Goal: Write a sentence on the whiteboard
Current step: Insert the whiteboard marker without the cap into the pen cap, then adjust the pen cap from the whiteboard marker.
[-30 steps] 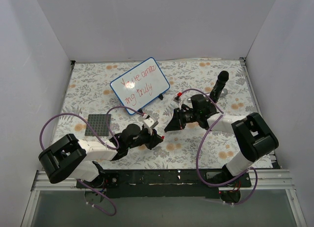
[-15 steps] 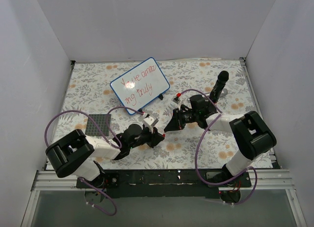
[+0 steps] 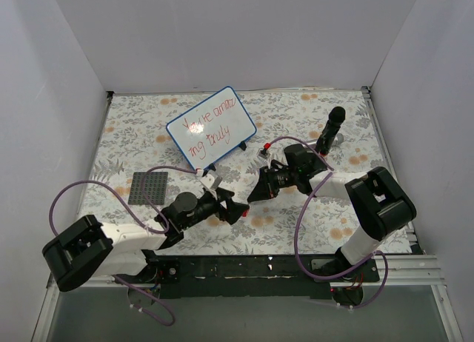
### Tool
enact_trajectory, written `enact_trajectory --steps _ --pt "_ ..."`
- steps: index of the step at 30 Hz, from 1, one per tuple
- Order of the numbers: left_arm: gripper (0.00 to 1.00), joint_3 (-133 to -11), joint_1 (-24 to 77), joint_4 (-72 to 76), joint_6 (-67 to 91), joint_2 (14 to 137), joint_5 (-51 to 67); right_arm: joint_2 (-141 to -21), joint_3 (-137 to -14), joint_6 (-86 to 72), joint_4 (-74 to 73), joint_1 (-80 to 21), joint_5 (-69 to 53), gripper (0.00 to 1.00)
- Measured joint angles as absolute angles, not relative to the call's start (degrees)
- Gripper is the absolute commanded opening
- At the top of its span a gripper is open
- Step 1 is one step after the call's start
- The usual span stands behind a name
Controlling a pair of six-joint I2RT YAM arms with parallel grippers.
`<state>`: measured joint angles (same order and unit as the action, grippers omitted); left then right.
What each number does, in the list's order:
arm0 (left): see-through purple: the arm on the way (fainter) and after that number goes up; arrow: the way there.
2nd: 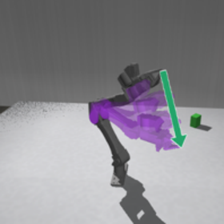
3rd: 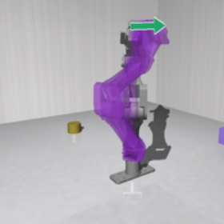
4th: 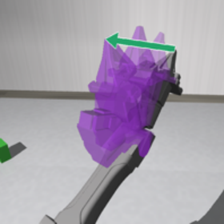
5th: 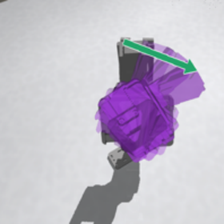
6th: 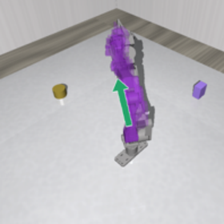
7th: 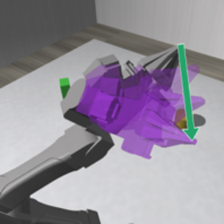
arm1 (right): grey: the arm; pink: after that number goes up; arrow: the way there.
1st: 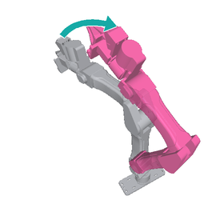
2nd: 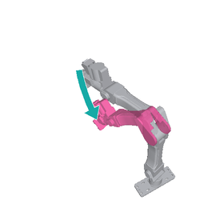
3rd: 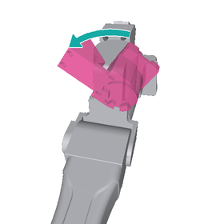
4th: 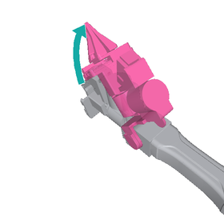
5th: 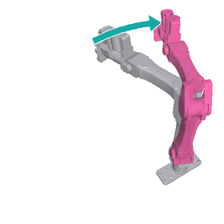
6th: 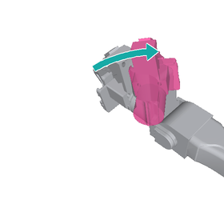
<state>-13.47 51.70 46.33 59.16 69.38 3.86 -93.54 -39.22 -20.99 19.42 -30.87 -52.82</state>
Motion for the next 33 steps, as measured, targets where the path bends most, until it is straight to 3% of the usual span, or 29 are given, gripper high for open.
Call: enact_trajectory --steps 8,22,33 --pt "0.83 -11.55 51.13 39.4 59.88 63.79 9.47 -93.54 -39.24 -19.68 19.44 -30.87 -55.18 0.01" --pt "0.71 -13.37 48.45 38.39 62.02 75.4 24.45 -93.54 -39.24 -16.51 21.52 -30.87 -64.53 0.01" --pt "0.4 -17.43 47.9 41.76 63.61 82.41 30.61 -93.54 -39.22 -16.29 24.32 -30.87 -68.73 0.01"
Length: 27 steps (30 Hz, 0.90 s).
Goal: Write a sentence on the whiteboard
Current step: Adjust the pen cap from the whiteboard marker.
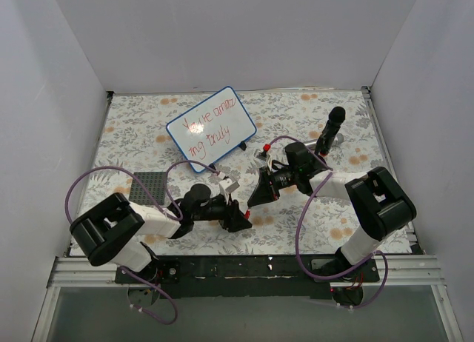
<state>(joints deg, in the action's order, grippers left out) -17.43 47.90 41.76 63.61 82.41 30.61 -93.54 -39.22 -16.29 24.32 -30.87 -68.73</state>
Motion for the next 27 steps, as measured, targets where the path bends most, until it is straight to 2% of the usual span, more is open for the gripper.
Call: enact_trajectory --steps 2,6,8,9,27 --pt "0.35 -18.04 47.7 41.93 63.86 83.11 31.09 -93.54 -39.22 -16.32 24.43 -30.87 -69.21 0.01" --pt "0.17 -19.03 47.31 42.04 64.18 83.2 31.97 -93.54 -39.22 -16.23 24.73 -30.87 -69.58 0.01" --pt "0.02 -19.29 47.2 42.09 64.53 83.2 32.53 -93.54 -39.22 -16.16 25.1 -30.85 -69.58 0.01" --pt "0.0 -19.31 47.11 42.04 64.77 83.2 32.71 -93.54 -39.22 -15.99 25.39 -30.85 -69.58 0.01" --pt "0.0 -19.66 42.98 36.53 67.31 78.41 36.95 -93.54 -42.13 -12.82 25.39 -34.09 -68.79 0.01"
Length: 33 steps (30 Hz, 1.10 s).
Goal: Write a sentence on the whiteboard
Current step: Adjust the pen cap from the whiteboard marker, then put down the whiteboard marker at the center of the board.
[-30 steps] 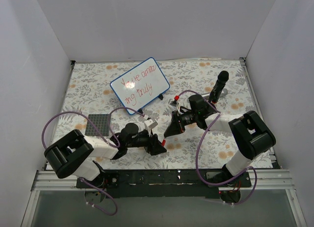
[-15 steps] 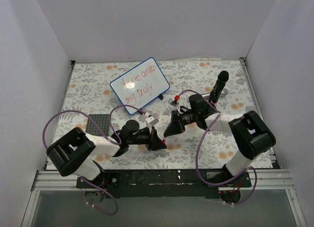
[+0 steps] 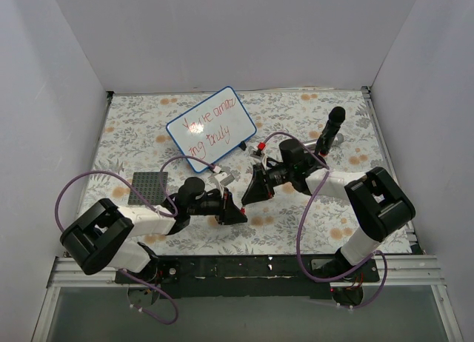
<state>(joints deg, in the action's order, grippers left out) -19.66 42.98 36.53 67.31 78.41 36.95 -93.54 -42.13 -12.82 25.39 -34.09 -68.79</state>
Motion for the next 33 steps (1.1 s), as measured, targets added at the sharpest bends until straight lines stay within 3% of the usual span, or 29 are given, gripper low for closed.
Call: enact_trajectory --steps 10,11,13,15,20,21,26,33 --pt "0.03 -19.66 42.81 35.46 67.31 77.21 37.15 -93.86 -43.53 -11.68 24.18 -34.81 -69.45 0.01" --pt "0.19 -19.66 42.78 35.07 67.07 76.99 37.15 -93.86 -43.88 -11.09 23.4 -34.89 -69.45 0.01" --pt "0.34 -19.64 42.7 33.98 66.7 76.29 36.97 -93.86 -44.99 -8.95 20.34 -35.05 -69.45 0.01" --pt "0.56 -19.75 42.41 34.7 66.96 75.09 34.76 -93.86 -46.26 -5.45 16.23 -35.92 -69.08 0.01" --pt "0.84 -19.42 40.93 34.0 67.9 62.85 28.84 -93.86 -46.87 3.22 5.63 -36.29 -66.57 0.04" --pt "0.98 -18.9 40.82 32.71 68.07 59.33 27.27 -93.84 -47.2 5.54 2.52 -35.79 -65.08 0.06" --pt "0.98 -19.07 40.62 18.39 68.66 41.85 16.51 -93.91 -49.19 12.32 -4.75 -32.84 -58.7 0.14" --pt "0.98 -33.39 39.83 -4.67 64.29 35.68 -0.69 -96.01 -52.56 18.31 -11.77 -31.77 -48.38 0.62"
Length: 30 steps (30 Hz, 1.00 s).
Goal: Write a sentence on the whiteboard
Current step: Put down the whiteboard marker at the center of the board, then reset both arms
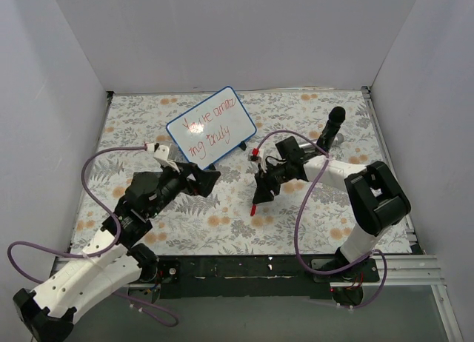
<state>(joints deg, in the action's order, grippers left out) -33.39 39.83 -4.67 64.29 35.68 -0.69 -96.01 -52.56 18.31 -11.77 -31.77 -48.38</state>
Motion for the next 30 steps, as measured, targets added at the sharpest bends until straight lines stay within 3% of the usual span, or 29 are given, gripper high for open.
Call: enact_trajectory --steps 6,23,30 --pt "0.98 -37.32 39.75 -15.16 58.37 39.29 -7.79 -96.2 -54.83 22.33 -17.47 -31.09 -40.49 0.75" --pt "0.98 -33.45 39.7 -18.83 53.89 29.36 -15.73 -67.99 -63.92 41.08 -35.86 -27.22 -30.76 0.78" --pt "0.98 -33.34 39.7 -18.85 53.82 28.29 -15.7 -52.1 -59.66 37.52 -35.24 -11.0 -32.36 0.85"
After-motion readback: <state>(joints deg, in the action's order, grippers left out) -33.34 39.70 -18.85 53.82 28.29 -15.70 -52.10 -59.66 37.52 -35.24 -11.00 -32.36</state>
